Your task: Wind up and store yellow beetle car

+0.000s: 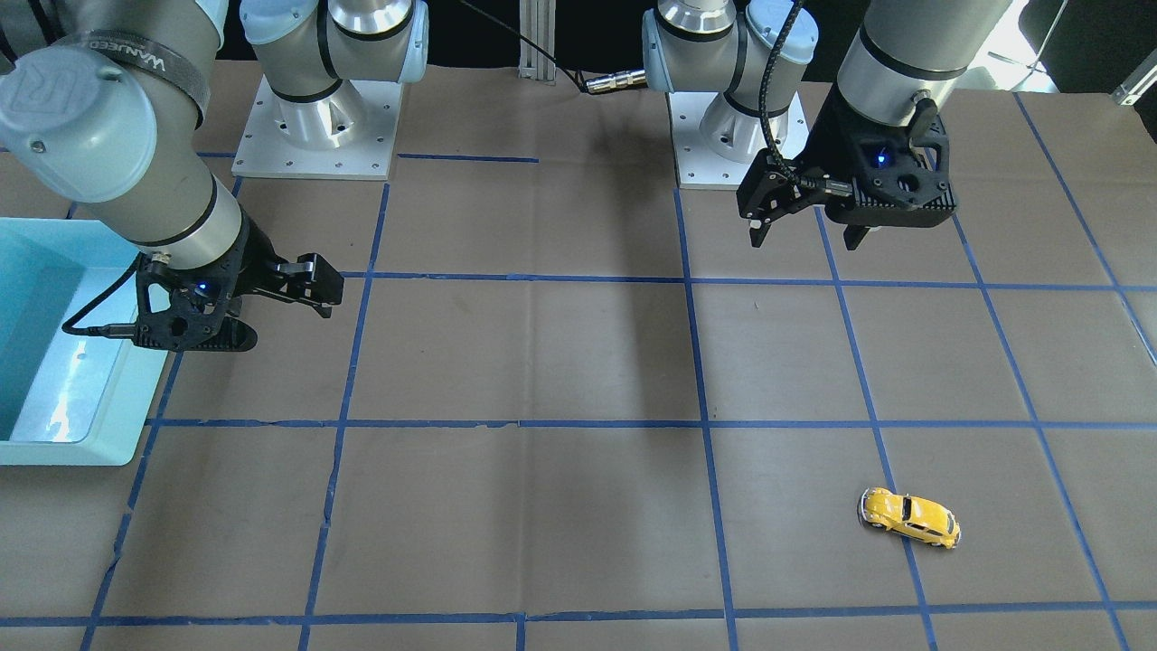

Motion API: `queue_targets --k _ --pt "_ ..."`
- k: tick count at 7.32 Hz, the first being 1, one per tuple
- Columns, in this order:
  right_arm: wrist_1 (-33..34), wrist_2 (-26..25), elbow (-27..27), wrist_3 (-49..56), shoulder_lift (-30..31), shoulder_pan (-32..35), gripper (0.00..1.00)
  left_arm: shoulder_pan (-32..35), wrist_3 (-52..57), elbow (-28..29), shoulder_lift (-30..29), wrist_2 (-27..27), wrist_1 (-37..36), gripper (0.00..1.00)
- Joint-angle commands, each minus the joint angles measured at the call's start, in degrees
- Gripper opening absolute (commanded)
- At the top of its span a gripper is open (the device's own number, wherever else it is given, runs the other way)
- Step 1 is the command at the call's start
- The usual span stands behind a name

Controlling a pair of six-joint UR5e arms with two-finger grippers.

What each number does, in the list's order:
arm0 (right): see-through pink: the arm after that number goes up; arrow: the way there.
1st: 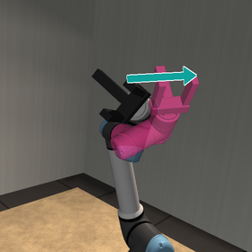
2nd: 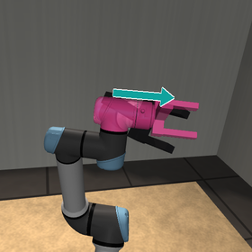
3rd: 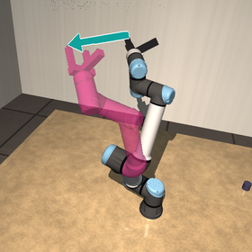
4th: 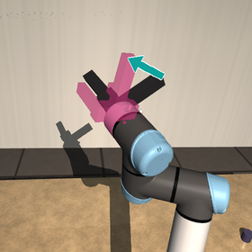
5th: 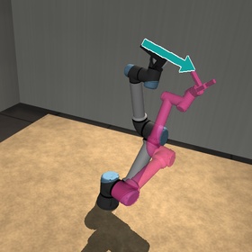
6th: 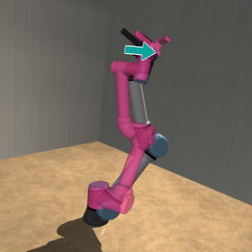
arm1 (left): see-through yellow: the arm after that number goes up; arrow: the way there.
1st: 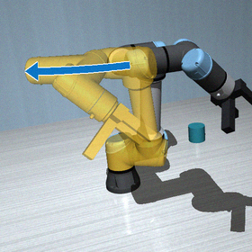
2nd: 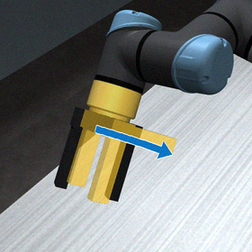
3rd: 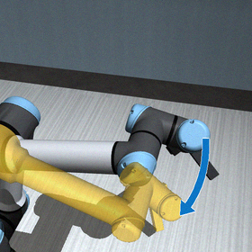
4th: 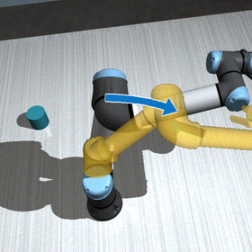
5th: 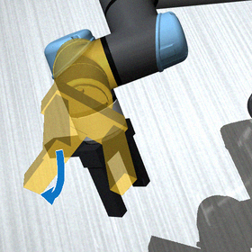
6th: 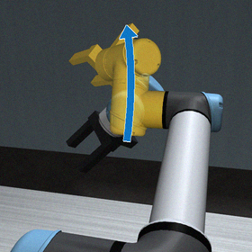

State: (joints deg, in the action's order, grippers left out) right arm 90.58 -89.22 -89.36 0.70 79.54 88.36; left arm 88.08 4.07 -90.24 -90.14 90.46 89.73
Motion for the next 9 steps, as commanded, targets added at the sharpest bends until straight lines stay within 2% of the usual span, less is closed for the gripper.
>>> queue_targets --k 1,2,6,7,9 --pt "2.47 -0.69 0.76 -0.17 0.70 -0.21 1.00 -0.01 4.25 -0.64 0.05 0.07 -0.61 1.00" --pt "3.54 -2.96 1.20 -0.08 1.40 0.05 1.00 0.07 7.76 -0.64 0.14 0.24 -0.61 1.00" --pt "3.29 -3.50 1.64 -0.26 5.61 -0.47 1.00 0.34 29.00 -0.29 1.11 -0.02 -0.70 1.00" --pt "3.12 -3.42 1.03 -0.26 6.06 -0.47 1.00 0.34 35.50 -0.37 1.19 -0.02 -2.79 1.00" --pt "0.23 -3.68 0.76 -0.26 6.76 -0.56 1.00 0.60 49.81 -0.46 1.28 -0.11 -4.30 1.00"
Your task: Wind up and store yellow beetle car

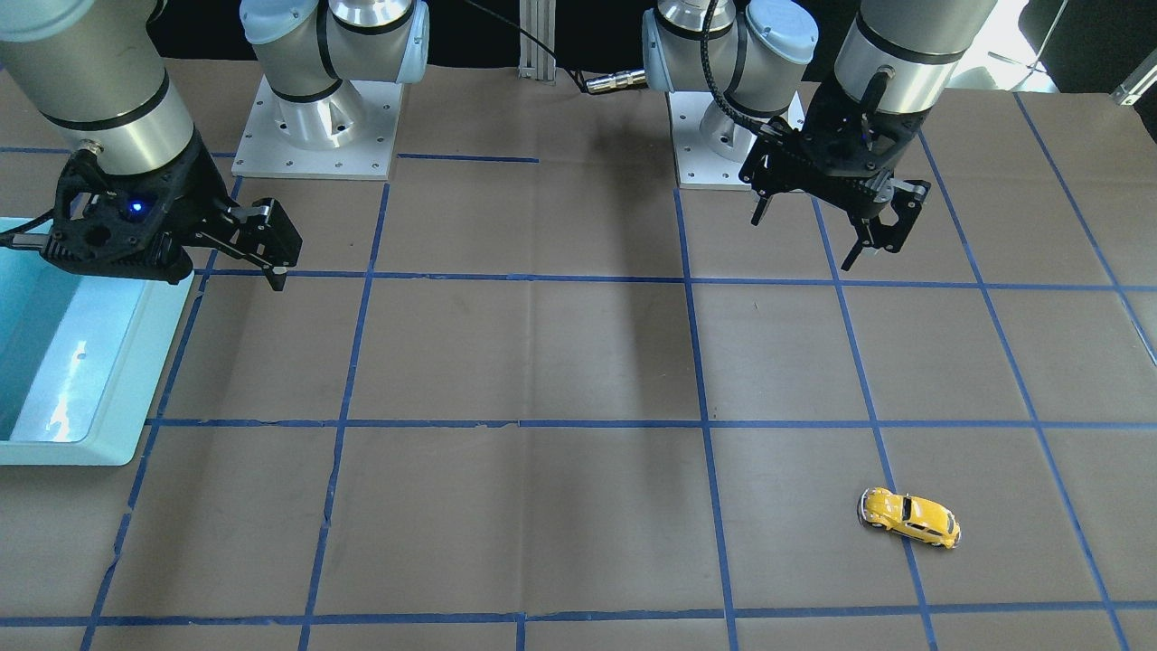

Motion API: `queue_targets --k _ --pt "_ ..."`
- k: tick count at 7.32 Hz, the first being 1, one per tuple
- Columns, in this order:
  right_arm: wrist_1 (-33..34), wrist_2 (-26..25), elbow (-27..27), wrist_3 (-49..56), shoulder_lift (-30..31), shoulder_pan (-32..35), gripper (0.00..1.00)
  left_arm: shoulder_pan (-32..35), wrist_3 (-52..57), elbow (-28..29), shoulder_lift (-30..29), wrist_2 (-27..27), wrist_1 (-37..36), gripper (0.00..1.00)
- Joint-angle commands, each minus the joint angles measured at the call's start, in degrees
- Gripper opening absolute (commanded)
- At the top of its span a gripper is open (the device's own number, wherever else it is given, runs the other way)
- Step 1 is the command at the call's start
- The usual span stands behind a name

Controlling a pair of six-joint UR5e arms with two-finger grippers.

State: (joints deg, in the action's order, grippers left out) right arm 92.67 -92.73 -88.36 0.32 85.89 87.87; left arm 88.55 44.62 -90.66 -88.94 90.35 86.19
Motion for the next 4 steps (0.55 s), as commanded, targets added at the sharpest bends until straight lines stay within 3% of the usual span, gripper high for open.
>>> queue_targets --k 1,4 --pt "-1.88 0.00 -0.40 -0.05 0.42 0.02 1.00 0.13 16.05 -0.04 0.08 0.09 -1.11 1.00" --pt "-1.18 0.45 -0.41 0.82 0.33 0.02 1.00 0.13 31.11 -0.04 0.00 0.09 -1.90 1.00"
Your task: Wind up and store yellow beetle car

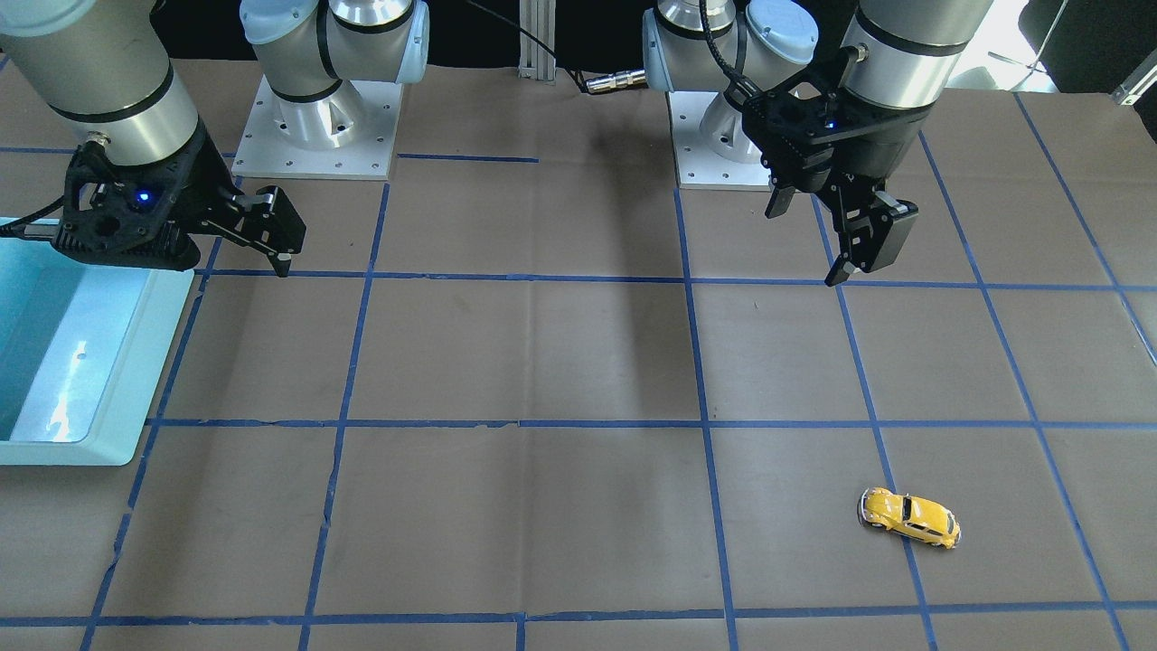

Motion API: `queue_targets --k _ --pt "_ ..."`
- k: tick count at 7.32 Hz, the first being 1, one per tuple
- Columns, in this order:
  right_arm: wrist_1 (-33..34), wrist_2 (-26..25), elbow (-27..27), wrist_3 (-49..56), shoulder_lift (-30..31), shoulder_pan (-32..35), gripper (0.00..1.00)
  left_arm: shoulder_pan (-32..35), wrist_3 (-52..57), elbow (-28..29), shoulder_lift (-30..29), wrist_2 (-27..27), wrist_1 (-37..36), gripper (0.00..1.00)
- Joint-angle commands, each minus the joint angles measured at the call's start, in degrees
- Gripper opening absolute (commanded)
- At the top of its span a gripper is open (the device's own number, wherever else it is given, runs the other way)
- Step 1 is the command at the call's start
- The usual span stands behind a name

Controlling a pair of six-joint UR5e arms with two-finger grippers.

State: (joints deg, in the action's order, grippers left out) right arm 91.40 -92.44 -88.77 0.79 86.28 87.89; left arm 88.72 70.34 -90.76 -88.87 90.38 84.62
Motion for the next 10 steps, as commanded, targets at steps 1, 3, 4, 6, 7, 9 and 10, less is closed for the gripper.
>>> queue_targets --k 1,3,4,6,7,9,10 --pt "0.44 -0.02 0.09 0.26 -0.15 0.09 1.00 -0.56 8.20 0.14 -0.25 0.06 -0.60 1.00" --pt "0.36 0.50 0.35 0.26 -0.32 0.09 1.00 -1.00 14.44 -0.12 -0.95 0.50 -2.35 1.00" --pt "0.36 0.59 0.52 0.17 -0.32 0.09 1.00 -3.44 17.17 -0.21 -1.12 0.33 -2.36 1.00" --pt "0.36 0.59 0.44 -0.17 -0.50 0.09 1.00 -8.71 23.05 -1.60 -1.30 0.06 -2.71 1.00" --pt "0.36 0.68 0.35 -0.18 -0.59 0.18 1.00 -10.13 25.69 -2.49 -1.74 0.06 -4.36 1.00" --pt "0.45 0.51 0.18 -0.53 -0.59 0.18 1.00 -11.28 32.29 -2.58 -5.50 0.06 -9.81 1.00" --pt "0.36 0.51 0.17 -0.53 -0.59 0.18 1.00 -11.37 33.44 -2.58 -6.91 0.06 -10.09 1.00"
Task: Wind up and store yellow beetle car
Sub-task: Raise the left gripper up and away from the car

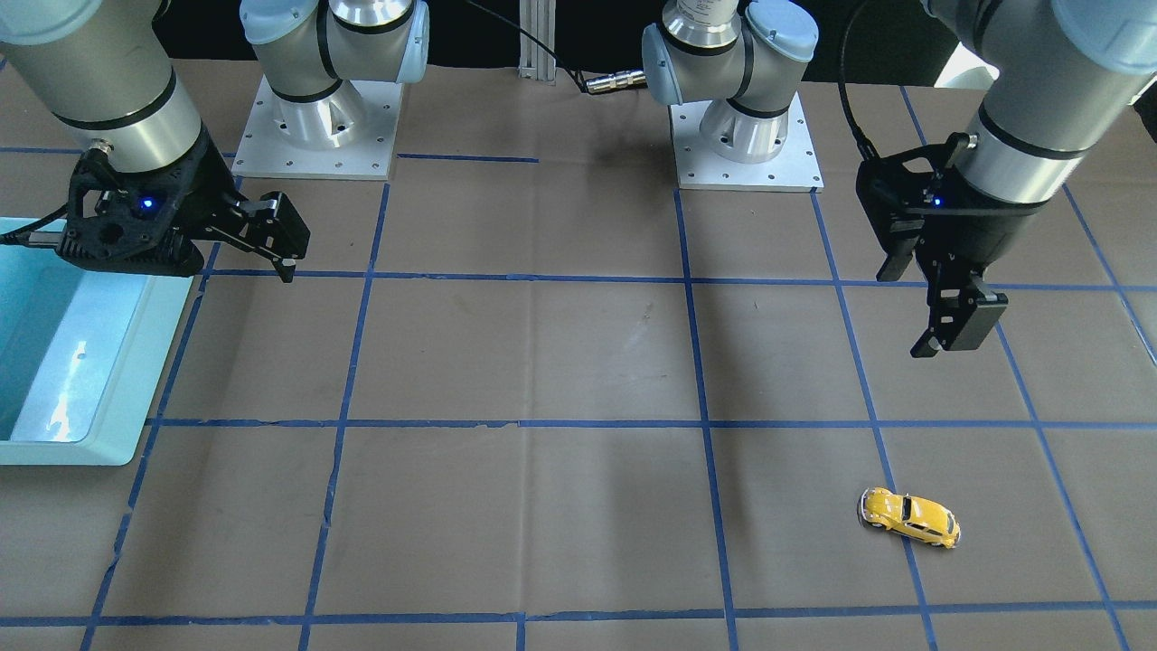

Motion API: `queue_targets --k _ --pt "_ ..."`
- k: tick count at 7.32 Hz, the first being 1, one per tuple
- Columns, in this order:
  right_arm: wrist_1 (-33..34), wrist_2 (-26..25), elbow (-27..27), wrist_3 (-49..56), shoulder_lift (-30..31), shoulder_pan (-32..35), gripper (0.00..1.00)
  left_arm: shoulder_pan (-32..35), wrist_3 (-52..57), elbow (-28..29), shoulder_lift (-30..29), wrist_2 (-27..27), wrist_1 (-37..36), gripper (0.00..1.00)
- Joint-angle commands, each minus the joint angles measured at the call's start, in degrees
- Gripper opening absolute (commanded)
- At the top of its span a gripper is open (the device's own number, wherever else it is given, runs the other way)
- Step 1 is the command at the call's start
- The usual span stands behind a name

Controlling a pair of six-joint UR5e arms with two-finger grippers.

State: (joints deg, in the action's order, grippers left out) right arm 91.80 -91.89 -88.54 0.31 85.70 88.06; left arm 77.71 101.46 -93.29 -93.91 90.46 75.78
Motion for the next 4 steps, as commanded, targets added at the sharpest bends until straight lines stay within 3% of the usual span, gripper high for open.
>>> queue_targets --k 1,4 --pt "-0.13 0.05 -0.06 0.04 0.00 0.09 1.00 -0.45 5.38 0.21 -2.93 0.07 -1.94 1.00" --pt "-1.00 0.14 -0.41 0.65 -0.09 0.09 1.00 -5.18 12.94 0.04 -6.27 -1.50 -4.50 1.00"
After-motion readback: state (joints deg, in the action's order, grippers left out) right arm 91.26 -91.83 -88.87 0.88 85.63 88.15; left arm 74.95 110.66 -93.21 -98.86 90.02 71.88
